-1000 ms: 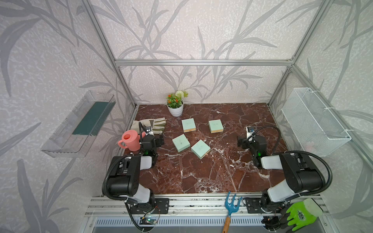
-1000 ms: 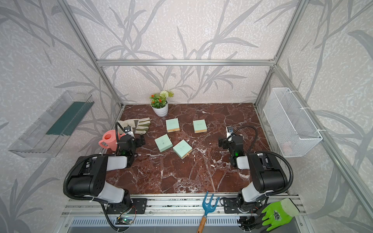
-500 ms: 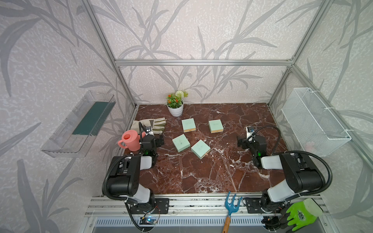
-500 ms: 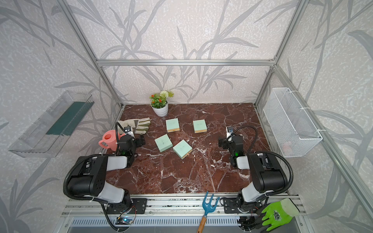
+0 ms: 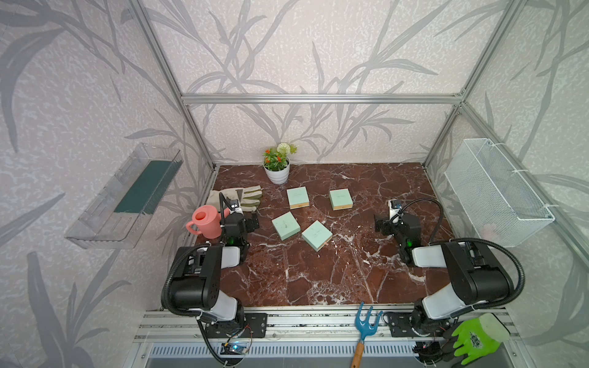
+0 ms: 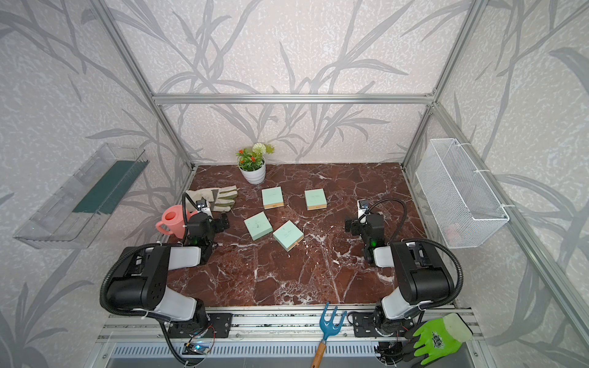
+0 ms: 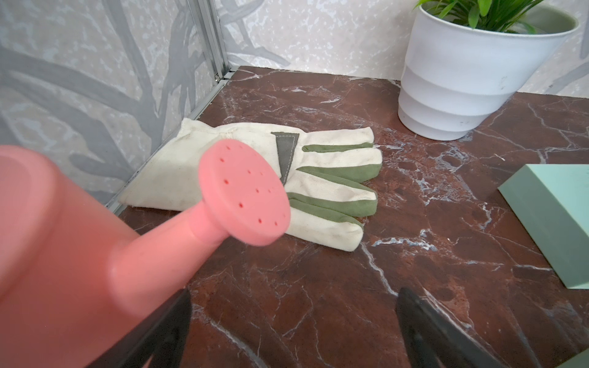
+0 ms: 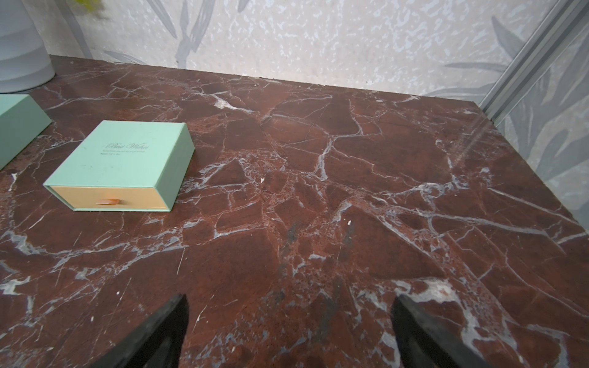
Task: Take out the earrings from the drawer-style jewelry box
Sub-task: Move the jewelry box to the center of the board.
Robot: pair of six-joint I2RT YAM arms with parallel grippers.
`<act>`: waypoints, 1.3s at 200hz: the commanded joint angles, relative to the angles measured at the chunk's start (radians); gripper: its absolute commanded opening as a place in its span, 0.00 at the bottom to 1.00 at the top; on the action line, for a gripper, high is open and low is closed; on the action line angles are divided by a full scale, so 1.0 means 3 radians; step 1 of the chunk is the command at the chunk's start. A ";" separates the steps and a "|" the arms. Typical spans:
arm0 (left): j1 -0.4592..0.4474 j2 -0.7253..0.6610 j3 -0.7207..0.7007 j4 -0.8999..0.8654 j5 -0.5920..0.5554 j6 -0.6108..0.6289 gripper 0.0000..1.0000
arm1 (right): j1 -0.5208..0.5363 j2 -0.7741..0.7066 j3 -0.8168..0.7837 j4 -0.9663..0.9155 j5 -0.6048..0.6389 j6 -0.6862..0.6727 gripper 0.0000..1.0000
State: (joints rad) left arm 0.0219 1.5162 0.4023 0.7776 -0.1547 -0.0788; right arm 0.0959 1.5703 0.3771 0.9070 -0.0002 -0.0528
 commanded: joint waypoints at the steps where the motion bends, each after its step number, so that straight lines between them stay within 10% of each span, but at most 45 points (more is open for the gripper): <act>1: 0.0015 -0.0046 0.0049 0.0036 -0.0023 0.0045 0.99 | -0.0010 -0.0190 -0.0023 0.0030 0.0252 0.0115 0.99; 40: -0.0148 -0.1192 0.0634 -0.1837 -0.0681 -0.0508 0.99 | 0.0007 -0.1741 0.0319 -0.1791 0.1119 0.0777 0.99; 66: -0.0215 -0.1760 0.1058 -0.3230 -0.0689 -0.2031 0.99 | -0.0044 -0.2641 0.0460 -0.2902 0.1492 0.2057 0.99; 88: -0.0168 -0.2046 0.1210 -0.4285 -0.0597 -0.3313 0.99 | -0.0105 -0.2987 0.0537 -0.3094 0.0688 0.1710 0.99; 145: -0.0371 -0.2311 0.0779 -0.3882 0.2399 -0.2799 0.97 | -0.0052 -0.2930 0.0932 -0.4665 -0.0608 0.2083 0.99; 204: -0.1974 -0.1580 0.0579 -0.3503 0.1907 -0.3137 0.77 | 0.0884 -0.1578 0.1100 -0.3749 -0.1280 0.1793 0.99; 260: -0.2236 -0.0579 0.0618 -0.2496 0.1247 -0.3636 0.68 | 0.1085 -0.0038 0.1538 -0.2441 -0.2014 0.2052 0.95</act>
State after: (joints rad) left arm -0.6472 1.2881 0.5808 -0.1303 0.3523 -1.0634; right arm 0.3973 1.4292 0.7689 -0.0410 -0.4717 0.5308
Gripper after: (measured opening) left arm 0.677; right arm 0.960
